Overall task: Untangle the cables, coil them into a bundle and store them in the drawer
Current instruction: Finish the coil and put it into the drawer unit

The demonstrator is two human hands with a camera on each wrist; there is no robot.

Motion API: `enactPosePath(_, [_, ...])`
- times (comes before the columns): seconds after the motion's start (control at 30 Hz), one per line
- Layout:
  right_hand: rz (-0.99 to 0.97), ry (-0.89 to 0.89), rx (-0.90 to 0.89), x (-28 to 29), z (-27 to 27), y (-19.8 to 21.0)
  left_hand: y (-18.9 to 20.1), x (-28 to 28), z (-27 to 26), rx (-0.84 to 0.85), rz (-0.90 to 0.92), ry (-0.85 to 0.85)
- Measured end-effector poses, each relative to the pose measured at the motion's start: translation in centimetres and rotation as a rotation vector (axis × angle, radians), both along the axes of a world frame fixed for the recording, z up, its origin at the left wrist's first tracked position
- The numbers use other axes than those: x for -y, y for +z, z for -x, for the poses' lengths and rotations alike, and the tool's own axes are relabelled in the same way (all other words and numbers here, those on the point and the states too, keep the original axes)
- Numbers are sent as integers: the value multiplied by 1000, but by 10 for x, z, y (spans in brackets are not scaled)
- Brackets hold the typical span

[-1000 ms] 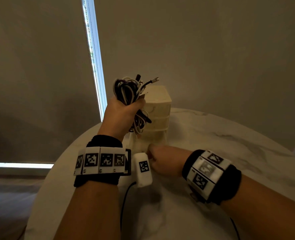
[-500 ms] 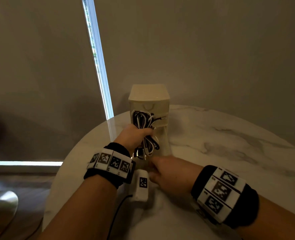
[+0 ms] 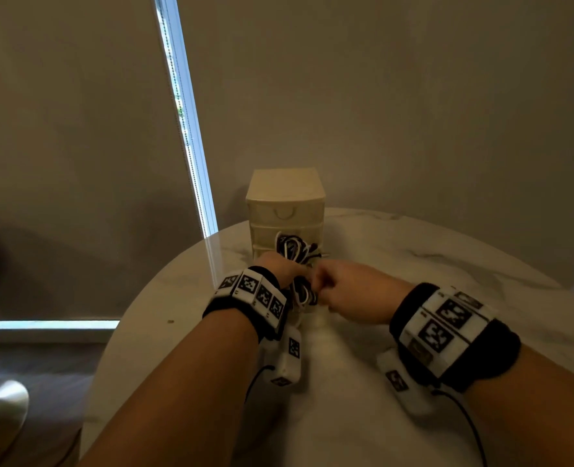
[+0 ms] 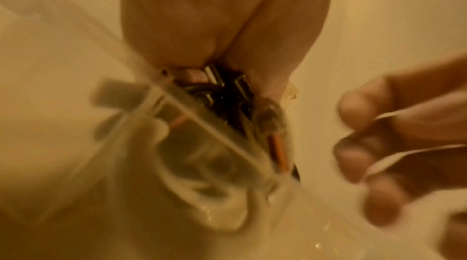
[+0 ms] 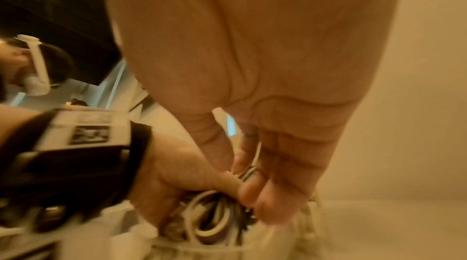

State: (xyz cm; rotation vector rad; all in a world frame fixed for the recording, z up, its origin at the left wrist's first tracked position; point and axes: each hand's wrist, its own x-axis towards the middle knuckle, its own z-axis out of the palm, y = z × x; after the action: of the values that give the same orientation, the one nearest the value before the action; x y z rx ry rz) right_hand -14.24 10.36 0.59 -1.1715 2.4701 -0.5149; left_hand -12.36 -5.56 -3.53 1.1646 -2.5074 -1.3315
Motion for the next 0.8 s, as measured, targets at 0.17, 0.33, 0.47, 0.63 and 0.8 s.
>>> enactPosePath(0.17, [-155,-135,-76,25,34,0,-9,0,5,-89,-44,95])
enactPosePath(0.33, [-97,-91,-127,53,56,-17,-14,-2,3,-284,-52,82])
enactPosePath(0.47, [-58,-32,-329,51,63,-31,-14,2,3,-139,100,55])
enactPosePath(0.63, [-69,85,-372,49,70,-31,-6,2,2,35,318,-31])
enactPosePath(0.8, [-287,156,-567,56,69,-23,-5,-7,6,19,239,68])
